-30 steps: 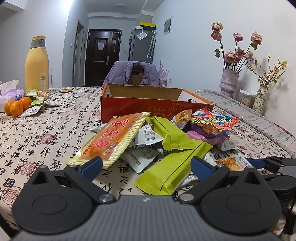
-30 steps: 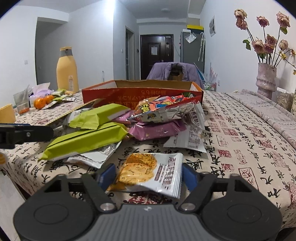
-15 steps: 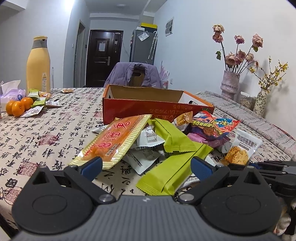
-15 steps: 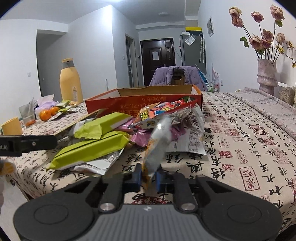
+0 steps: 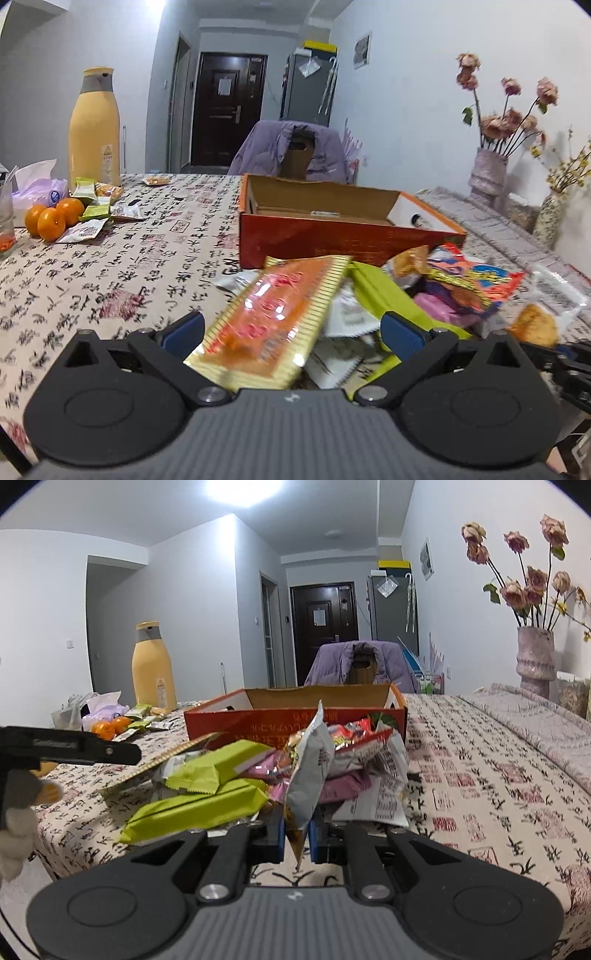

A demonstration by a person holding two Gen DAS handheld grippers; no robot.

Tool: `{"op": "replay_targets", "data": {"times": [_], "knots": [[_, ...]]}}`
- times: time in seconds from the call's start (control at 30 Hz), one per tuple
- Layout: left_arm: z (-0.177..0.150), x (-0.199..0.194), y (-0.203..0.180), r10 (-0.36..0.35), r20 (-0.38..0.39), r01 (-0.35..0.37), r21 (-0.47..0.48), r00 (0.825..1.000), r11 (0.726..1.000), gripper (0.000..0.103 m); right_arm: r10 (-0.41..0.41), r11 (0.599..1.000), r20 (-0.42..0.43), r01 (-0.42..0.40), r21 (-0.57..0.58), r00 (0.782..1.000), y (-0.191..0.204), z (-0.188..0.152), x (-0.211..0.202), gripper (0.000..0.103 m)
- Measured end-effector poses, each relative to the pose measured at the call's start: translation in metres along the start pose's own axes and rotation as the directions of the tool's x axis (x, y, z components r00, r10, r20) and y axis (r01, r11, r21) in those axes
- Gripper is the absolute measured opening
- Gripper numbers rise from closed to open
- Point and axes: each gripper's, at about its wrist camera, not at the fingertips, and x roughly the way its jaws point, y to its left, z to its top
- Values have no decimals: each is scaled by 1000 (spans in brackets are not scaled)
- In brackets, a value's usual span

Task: Organize snacks
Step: 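Grasp the orange-red spicy strip pack with the left gripper while the right grasps a white sachet, then carry both packs into the cardboard box and open both grippers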

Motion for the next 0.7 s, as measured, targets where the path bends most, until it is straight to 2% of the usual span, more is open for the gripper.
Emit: {"op": "replay_targets", "data": {"times": [0.17,0.3,0.47,0.57,0.7], "knots": [[12,27,17,5,-72,-4,10,997,1000,103,-11,1000,27,11,-15,1000,1,9,1,12],[17,50,34,-56,-148,51,-41,987,998,103,-25,999,43,26,-27,999,3,16,4,12],[16,71,44,-130,-196,112,-100,972,989,102,-40,999,46,42,-31,998,5,23,11,12],[12,75,48,-161,-207,138,-125,965,983,94,-45,998,42,46,-33,998,7,26,14,12],[11,74,53,-181,-196,153,-150,964,977,77,-51,998,39,52,-34,998,8,27,16,12]]}}
